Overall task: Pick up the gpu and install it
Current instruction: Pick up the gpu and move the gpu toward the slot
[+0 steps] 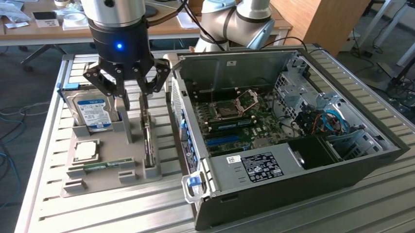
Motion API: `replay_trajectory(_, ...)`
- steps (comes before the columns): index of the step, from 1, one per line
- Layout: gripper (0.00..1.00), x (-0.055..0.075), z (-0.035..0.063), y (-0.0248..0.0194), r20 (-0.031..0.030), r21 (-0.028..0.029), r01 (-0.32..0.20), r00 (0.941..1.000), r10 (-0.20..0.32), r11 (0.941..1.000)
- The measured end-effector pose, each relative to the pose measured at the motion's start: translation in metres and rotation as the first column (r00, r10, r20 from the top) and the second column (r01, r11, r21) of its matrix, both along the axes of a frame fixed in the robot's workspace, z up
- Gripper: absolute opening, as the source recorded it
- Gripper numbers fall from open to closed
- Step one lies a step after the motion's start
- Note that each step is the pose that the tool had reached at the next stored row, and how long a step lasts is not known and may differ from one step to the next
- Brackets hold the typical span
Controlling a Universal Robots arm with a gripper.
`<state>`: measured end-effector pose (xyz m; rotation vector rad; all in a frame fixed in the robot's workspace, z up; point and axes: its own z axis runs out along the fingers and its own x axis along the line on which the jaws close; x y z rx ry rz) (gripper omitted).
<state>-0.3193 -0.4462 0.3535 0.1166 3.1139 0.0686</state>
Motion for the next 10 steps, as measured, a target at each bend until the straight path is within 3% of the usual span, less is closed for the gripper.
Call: replay_trajectory(10, 0.42, 0.0, -0.0048, 0.0, 0.0, 0.0, 0.0, 1.0, 0.0, 1.0)
